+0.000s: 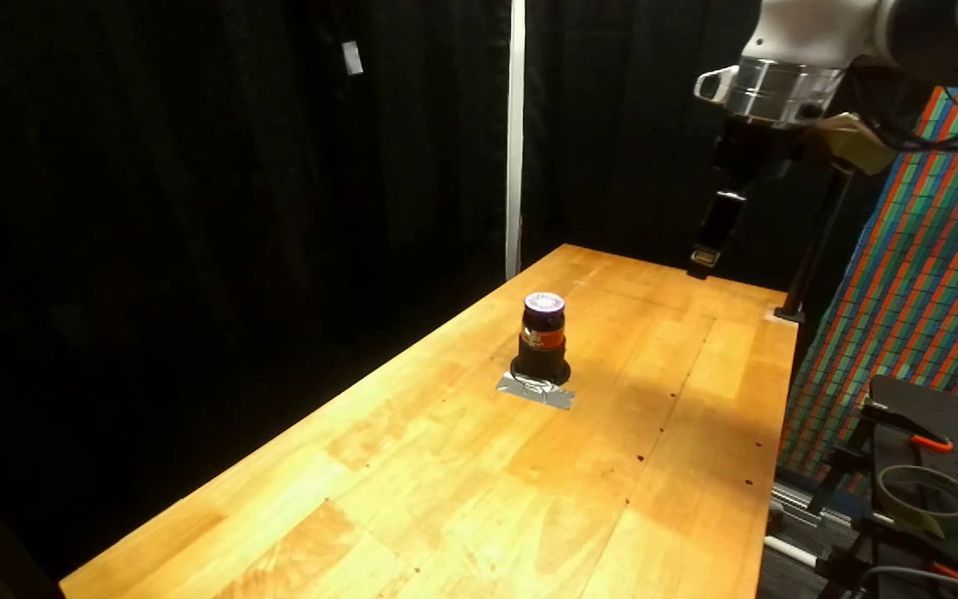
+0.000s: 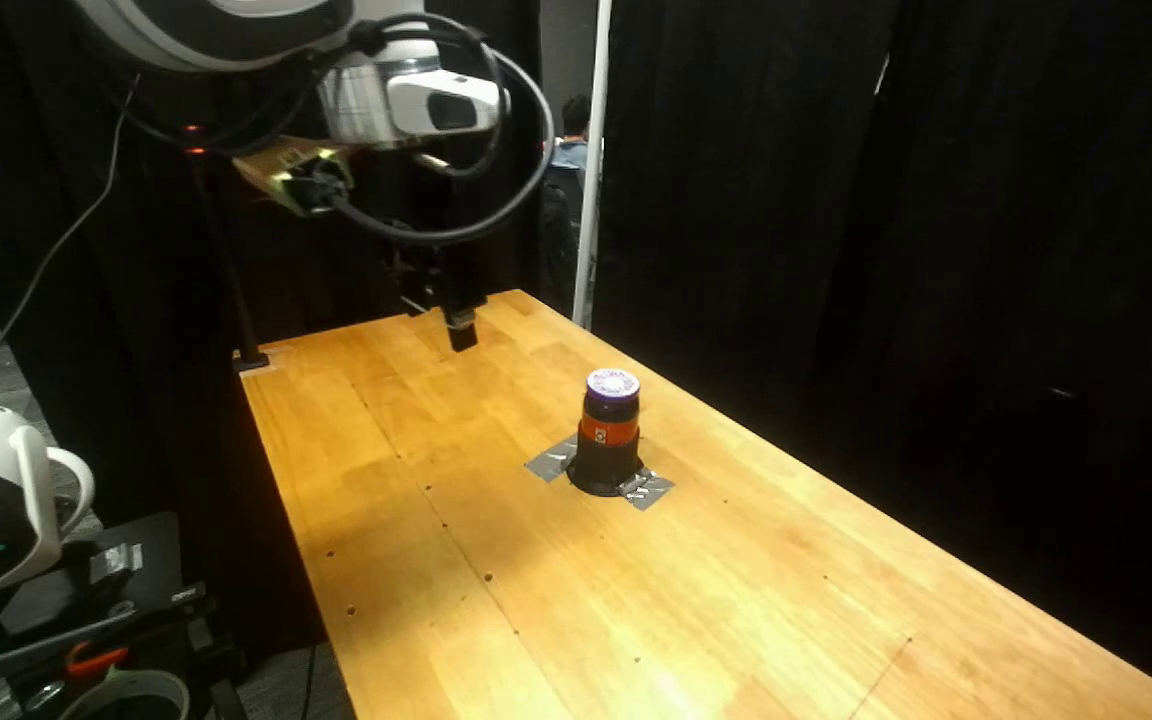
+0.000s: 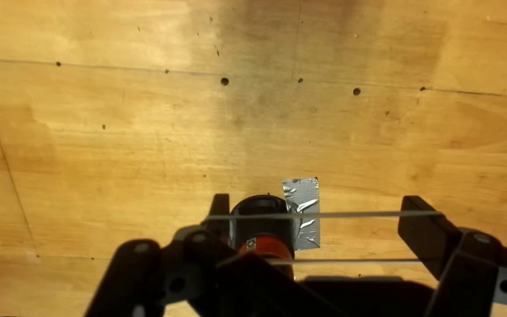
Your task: Put the elastic around the bottle
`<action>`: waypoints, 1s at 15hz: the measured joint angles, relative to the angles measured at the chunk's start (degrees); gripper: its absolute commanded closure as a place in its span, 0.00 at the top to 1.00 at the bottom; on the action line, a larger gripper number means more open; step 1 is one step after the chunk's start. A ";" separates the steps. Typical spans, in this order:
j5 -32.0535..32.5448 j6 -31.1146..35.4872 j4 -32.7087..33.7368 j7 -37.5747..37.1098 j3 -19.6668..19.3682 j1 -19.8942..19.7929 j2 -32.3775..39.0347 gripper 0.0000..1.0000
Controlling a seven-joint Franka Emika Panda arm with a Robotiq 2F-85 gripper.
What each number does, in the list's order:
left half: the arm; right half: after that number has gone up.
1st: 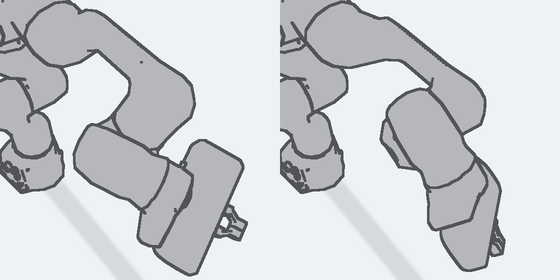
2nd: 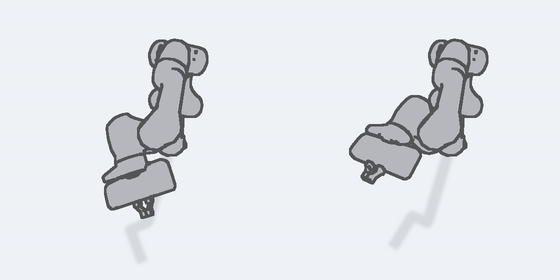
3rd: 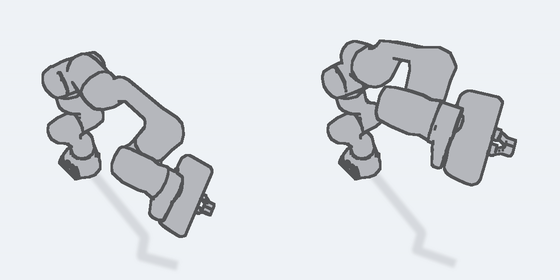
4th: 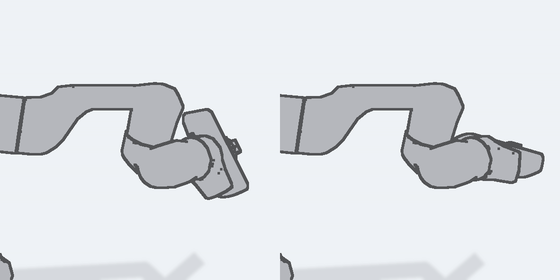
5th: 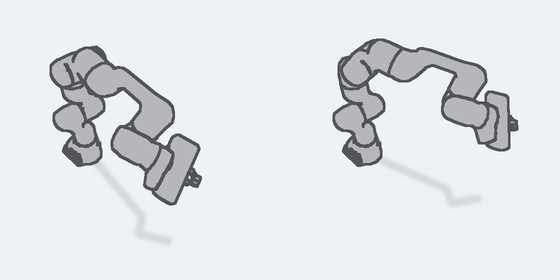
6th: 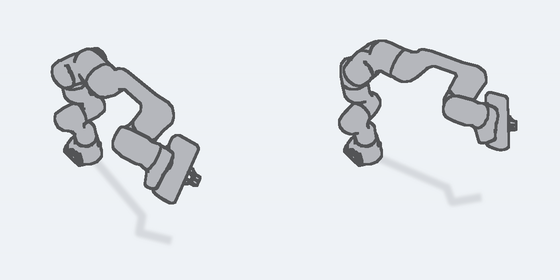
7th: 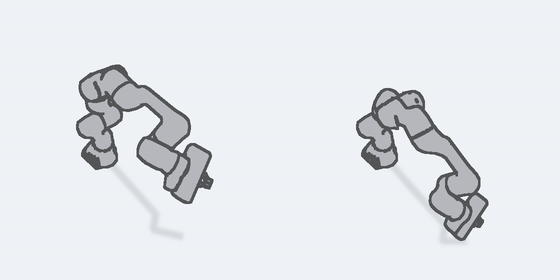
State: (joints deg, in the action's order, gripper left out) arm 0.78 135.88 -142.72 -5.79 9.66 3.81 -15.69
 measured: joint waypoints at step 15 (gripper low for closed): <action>5.19 -11.57 45.91 2.56 -2.94 4.63 44.49 1.00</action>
State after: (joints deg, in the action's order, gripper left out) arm 5.97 124.30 -96.81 -3.23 6.73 8.44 28.80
